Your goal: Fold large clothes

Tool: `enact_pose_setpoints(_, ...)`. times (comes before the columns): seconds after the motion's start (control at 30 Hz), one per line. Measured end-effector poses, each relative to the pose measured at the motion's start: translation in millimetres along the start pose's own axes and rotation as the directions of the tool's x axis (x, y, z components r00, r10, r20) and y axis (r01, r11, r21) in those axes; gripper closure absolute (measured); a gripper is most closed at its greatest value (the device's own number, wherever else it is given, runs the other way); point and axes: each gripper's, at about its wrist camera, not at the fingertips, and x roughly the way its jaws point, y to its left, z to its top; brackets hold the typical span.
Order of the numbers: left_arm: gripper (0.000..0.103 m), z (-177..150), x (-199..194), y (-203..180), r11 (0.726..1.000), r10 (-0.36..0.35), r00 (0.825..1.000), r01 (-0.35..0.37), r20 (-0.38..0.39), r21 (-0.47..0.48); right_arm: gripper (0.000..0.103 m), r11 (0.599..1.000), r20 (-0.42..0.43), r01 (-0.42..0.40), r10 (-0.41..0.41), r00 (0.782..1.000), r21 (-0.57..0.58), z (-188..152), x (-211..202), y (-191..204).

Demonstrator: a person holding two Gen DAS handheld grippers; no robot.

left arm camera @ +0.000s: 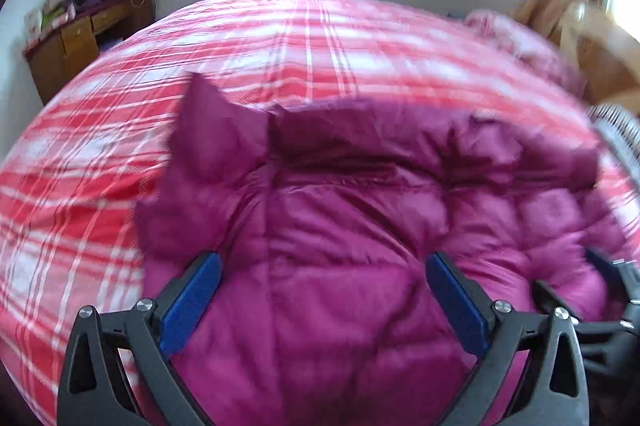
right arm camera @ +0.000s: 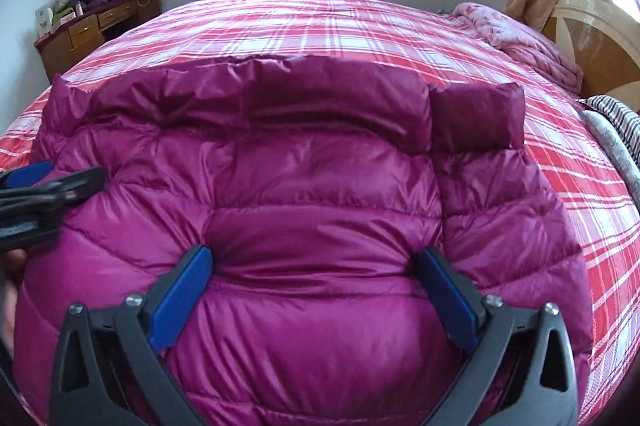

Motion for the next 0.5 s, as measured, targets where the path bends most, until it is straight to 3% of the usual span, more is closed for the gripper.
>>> enact_pose_setpoints(0.07, 0.001, -9.8, -36.0, 17.8, 0.999, -0.021, 0.998, 0.023, 0.065, -0.038, 0.005, 0.999, 0.041, -0.013, 0.012, 0.999, 0.044, -4.3, -23.6, -6.9)
enact_pose_setpoints(0.17, 0.001, -34.6, -65.2, 47.7, 0.995, -0.028, 0.996, 0.036, 0.081, -0.088, 0.004, 0.995, 0.108, -0.075, 0.066, 0.992, 0.073, -17.8, -53.3, -4.9)
enact_pose_setpoints(0.33, 0.001, -81.8, -71.9, 81.6, 0.968, -0.113, 0.992, 0.121, 0.047, -0.219, 0.004, 0.998, 0.114, -0.056, 0.053, 0.992, 0.028, -47.5, -54.4, 15.9)
enact_pose_setpoints(0.5, 0.001, -93.8, -69.7, 79.8, 0.950, -0.164, 0.984, 0.178, 0.074, -0.259, 0.004, 1.000, 0.134, -0.015, 0.014, 0.991, 0.012, -56.3, -50.3, 21.6)
